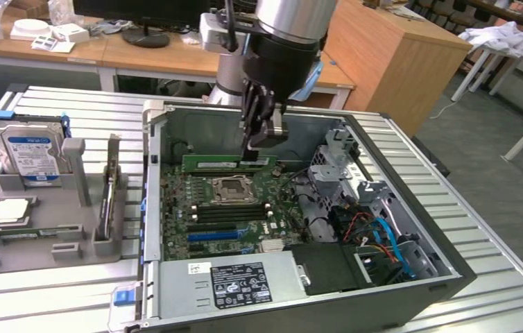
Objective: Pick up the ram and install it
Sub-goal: 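Pick up the ram and move it above insertion slot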
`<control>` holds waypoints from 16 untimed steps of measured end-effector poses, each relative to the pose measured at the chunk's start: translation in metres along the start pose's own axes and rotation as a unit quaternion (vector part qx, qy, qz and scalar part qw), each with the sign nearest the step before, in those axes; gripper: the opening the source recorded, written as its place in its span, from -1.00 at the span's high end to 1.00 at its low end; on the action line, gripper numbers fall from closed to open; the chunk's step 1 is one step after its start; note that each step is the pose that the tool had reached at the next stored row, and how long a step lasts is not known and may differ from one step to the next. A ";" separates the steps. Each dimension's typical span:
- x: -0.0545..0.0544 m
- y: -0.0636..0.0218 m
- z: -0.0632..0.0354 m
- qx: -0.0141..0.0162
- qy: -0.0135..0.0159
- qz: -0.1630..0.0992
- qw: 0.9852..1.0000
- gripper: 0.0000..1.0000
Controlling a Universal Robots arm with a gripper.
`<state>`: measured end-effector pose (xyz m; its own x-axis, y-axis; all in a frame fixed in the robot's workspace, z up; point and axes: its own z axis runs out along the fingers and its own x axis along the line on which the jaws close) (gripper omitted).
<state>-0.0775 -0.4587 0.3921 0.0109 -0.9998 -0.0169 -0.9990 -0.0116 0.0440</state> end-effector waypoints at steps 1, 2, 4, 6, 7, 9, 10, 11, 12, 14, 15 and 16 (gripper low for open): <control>0.000 -0.0017 -0.0001 0.000 0.000 0.000 1.000 0.76; 0.000 -0.0034 -0.0001 0.000 0.000 0.000 1.000 0.76; 0.000 -0.0068 -0.0003 0.000 0.000 0.000 1.000 0.76; 0.000 -0.0103 -0.0004 0.000 0.000 0.000 1.000 0.76; 0.000 -0.0120 -0.0005 0.000 0.000 0.000 1.000 0.76; 0.000 -0.0152 -0.0006 0.000 0.000 0.000 1.000 0.76; 0.000 -0.0168 -0.0007 0.000 0.000 0.000 1.000 0.76; 0.000 -0.0185 -0.0008 0.000 0.000 0.000 1.000 0.76; 0.000 -0.0202 -0.0009 0.000 0.000 0.000 1.000 0.76; 0.000 -0.0233 -0.0010 0.000 0.000 0.000 1.000 0.76; 0.000 -0.0248 -0.0011 0.000 0.000 0.000 1.000 0.76; 0.000 -0.0262 -0.0011 0.000 0.000 0.000 1.000 0.76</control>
<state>-0.0512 -0.4587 0.3921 0.0110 -0.9998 -0.0169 -0.9990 -0.0117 0.0440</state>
